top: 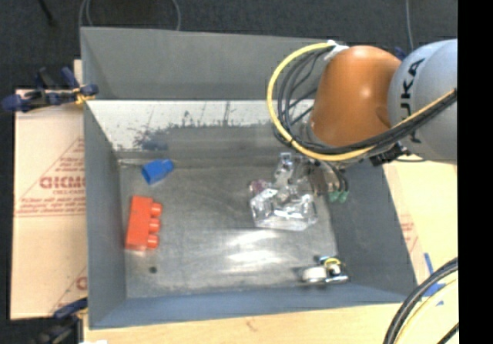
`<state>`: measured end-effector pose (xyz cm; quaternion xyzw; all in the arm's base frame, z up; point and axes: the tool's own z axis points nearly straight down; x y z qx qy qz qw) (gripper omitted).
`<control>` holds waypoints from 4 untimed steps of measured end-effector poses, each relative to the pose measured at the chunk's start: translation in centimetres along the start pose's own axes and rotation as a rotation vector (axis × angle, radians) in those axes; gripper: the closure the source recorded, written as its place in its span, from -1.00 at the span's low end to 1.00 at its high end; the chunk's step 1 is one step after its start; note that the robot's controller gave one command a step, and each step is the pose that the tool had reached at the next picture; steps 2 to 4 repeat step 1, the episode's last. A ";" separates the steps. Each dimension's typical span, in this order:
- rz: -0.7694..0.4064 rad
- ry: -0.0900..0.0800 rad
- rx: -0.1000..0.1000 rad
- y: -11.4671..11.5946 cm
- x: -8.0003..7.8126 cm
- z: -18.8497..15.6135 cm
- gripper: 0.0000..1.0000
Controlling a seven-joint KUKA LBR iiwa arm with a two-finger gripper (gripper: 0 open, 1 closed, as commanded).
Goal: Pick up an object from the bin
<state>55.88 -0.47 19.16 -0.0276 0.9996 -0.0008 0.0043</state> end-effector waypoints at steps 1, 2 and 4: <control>-0.036 -0.001 -0.001 2.5 1.1 -10.9 1.00; -0.036 -0.001 -0.001 2.5 1.1 -10.9 1.00; -0.036 -0.001 -0.001 2.5 1.1 -10.9 1.00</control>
Offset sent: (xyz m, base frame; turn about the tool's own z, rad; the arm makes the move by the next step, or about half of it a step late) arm -0.0146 0.0252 0.1041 -0.0341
